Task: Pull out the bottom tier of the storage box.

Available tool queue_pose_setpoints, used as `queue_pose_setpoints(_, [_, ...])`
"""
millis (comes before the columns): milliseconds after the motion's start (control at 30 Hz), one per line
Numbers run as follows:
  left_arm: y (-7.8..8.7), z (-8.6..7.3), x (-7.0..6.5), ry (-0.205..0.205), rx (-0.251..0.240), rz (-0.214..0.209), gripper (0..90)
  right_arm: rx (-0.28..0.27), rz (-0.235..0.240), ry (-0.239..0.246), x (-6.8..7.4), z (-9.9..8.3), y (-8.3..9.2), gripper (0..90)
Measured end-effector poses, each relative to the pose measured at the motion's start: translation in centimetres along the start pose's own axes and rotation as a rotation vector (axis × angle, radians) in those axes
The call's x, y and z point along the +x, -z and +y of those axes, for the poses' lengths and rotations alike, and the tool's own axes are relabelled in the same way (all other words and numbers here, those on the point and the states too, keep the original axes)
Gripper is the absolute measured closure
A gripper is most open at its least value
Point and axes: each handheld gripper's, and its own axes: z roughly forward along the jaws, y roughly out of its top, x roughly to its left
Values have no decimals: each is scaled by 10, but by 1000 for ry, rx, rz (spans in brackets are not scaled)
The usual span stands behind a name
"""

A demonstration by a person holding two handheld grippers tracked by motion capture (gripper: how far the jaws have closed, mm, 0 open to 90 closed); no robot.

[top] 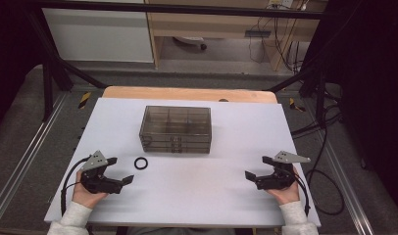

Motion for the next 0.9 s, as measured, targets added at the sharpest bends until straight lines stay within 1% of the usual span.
queue_pose_setpoints(400, [-1, 1, 0, -6, 5, -2, 19, 1, -5, 1, -1, 0, 0, 5])
queue_pose_setpoints(567, [0, 4, -1, -12, 3, -2, 19, 1, -6, 2, 0, 0, 0, 5])
queue_pose_setpoints(767, [0, 5, -1, -21, 13, 4, 20, 2, -6, 3, 0, 0, 0, 5])
queue_pose_setpoints(900, [1, 7, -1, -33, 15, 9, 21, 0, -5, 9, 0, 0, 0, 5])
